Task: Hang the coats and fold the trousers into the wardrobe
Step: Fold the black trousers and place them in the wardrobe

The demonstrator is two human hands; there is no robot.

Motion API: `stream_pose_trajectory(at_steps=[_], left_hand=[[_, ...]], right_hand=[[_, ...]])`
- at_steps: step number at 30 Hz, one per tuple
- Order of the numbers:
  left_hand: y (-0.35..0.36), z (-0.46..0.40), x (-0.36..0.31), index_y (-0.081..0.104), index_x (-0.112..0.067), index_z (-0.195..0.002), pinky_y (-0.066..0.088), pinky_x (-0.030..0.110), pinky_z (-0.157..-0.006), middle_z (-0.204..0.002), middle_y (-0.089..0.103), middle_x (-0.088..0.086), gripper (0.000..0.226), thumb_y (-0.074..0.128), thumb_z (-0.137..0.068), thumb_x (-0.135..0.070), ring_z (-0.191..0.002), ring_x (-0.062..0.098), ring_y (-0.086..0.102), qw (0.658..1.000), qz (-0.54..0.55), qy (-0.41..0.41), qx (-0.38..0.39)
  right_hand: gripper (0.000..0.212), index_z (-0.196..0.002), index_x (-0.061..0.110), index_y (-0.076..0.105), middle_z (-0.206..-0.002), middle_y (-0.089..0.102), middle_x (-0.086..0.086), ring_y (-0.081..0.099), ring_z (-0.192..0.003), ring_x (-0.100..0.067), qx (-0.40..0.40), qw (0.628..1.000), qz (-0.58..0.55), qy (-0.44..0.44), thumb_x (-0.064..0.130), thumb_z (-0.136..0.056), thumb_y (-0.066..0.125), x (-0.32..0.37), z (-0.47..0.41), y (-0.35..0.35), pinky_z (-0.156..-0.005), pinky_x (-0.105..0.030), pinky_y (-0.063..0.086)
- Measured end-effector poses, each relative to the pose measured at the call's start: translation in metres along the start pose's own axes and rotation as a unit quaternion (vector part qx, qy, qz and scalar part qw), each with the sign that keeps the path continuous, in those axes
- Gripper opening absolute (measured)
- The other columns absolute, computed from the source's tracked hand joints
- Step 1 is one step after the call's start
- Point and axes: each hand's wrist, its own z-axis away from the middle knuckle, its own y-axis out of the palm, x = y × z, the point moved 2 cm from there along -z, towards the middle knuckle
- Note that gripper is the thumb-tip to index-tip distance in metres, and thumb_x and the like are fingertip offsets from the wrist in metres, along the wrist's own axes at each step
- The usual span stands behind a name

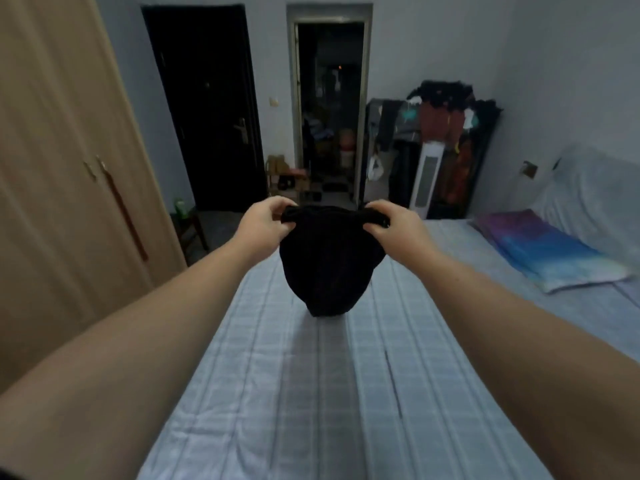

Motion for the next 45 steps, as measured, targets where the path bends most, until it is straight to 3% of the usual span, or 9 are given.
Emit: stream_pose_trajectory(at_steps=[6, 10, 13, 22, 28, 31, 34, 39, 45], left_hand=[[0.046, 0.176, 0.101, 0.068, -0.025, -0.084, 0.05, 0.029, -0.084, -0.086, 0.069, -0.007, 0.034, 0.07, -0.079, 0.009, -0.088, 0.012, 0.065, 0.994, 0.026, -0.094, 0.045], [0.068, 0.299, 0.156, 0.071, -0.025, -0.083, 0.048, 0.018, -0.077, -0.088, 0.071, -0.005, 0.036, 0.07, -0.079, 0.011, -0.085, 0.005, 0.066, 0.979, 0.056, -0.181, 0.076], [0.086, 0.378, 0.182, 0.071, -0.018, -0.088, 0.046, 0.01, -0.07, -0.092, 0.07, -0.003, 0.029, 0.069, -0.081, 0.01, -0.078, -0.005, 0.065, 0.967, 0.065, -0.225, 0.098], [0.124, 0.538, 0.218, 0.071, -0.019, -0.089, 0.046, 0.014, -0.076, -0.097, 0.071, -0.005, 0.027, 0.072, -0.079, 0.007, -0.086, 0.0, 0.063, 0.938, 0.029, -0.293, 0.184], [0.105, 0.567, 0.207, 0.072, -0.016, -0.094, 0.05, 0.01, -0.075, -0.1, 0.072, 0.011, 0.027, 0.076, -0.078, 0.006, -0.098, 0.023, 0.068, 0.921, 0.032, -0.294, 0.255], [0.084, 0.562, 0.189, 0.072, -0.012, -0.098, 0.05, 0.011, -0.074, -0.095, 0.072, 0.004, 0.026, 0.076, -0.079, 0.007, -0.089, 0.009, 0.069, 0.918, 0.048, -0.282, 0.275], [0.063, 0.552, 0.168, 0.072, -0.011, -0.101, 0.048, 0.009, -0.07, -0.089, 0.072, -0.004, 0.028, 0.075, -0.079, 0.006, -0.079, -0.003, 0.067, 0.923, 0.063, -0.273, 0.263], [0.041, 0.526, 0.148, 0.071, -0.023, -0.097, 0.055, 0.024, -0.08, -0.094, 0.074, -0.006, 0.029, 0.076, -0.079, 0.0, -0.089, 0.01, 0.07, 0.94, 0.084, -0.264, 0.2], [0.04, 0.446, 0.125, 0.071, -0.015, -0.097, 0.055, 0.018, -0.077, -0.094, 0.075, -0.003, 0.029, 0.073, -0.081, 0.008, -0.09, 0.011, 0.072, 0.947, 0.13, -0.256, 0.143]], right_hand=[[0.024, -0.112, 0.035, 0.065, -0.107, 0.069, 0.007, 0.063, -0.099, -0.018, 0.065, 0.994, 0.066, 0.05, 0.029, -0.089, 0.067, -0.046, 0.186, 0.088, -0.081, -0.037, 0.052], [0.025, -0.113, 0.032, 0.066, -0.106, 0.067, 0.011, 0.061, -0.095, -0.014, 0.106, 0.988, 0.1, 0.045, 0.028, -0.089, 0.069, -0.072, 0.32, 0.134, -0.074, -0.029, 0.044], [0.029, -0.114, 0.027, 0.068, -0.107, 0.069, 0.009, 0.064, -0.091, -0.016, 0.126, 0.985, 0.114, 0.024, 0.025, -0.086, 0.075, -0.09, 0.41, 0.159, -0.076, -0.031, 0.051], [0.04, -0.117, 0.023, 0.069, -0.118, 0.068, 0.002, 0.063, -0.107, -0.026, 0.23, 0.961, 0.137, 0.063, 0.018, -0.078, 0.076, -0.112, 0.575, 0.181, -0.088, -0.046, 0.051], [0.038, -0.113, 0.027, 0.067, -0.111, 0.07, 0.005, 0.065, -0.103, -0.023, 0.258, 0.96, 0.071, 0.086, 0.018, -0.076, 0.074, -0.097, 0.616, 0.173, -0.092, -0.043, 0.051], [0.037, -0.113, 0.028, 0.064, -0.11, 0.067, 0.009, 0.064, -0.102, -0.019, 0.254, 0.962, 0.024, 0.097, 0.017, -0.079, 0.071, -0.079, 0.615, 0.16, -0.092, -0.043, 0.051], [0.036, -0.114, 0.027, 0.064, -0.109, 0.067, 0.01, 0.064, -0.102, -0.015, 0.247, 0.964, -0.007, 0.095, 0.015, -0.08, 0.071, -0.057, 0.602, 0.143, -0.091, -0.038, 0.052], [0.045, -0.124, 0.031, 0.059, -0.117, 0.066, 0.014, 0.062, -0.108, -0.005, 0.233, 0.964, -0.048, 0.115, 0.018, -0.084, 0.074, -0.032, 0.566, 0.117, -0.093, -0.023, 0.049], [0.039, -0.122, 0.029, 0.06, -0.116, 0.066, 0.016, 0.061, -0.111, 0.001, 0.18, 0.968, -0.1, 0.145, 0.015, -0.087, 0.073, -0.034, 0.483, 0.1, -0.092, -0.012, 0.045]])
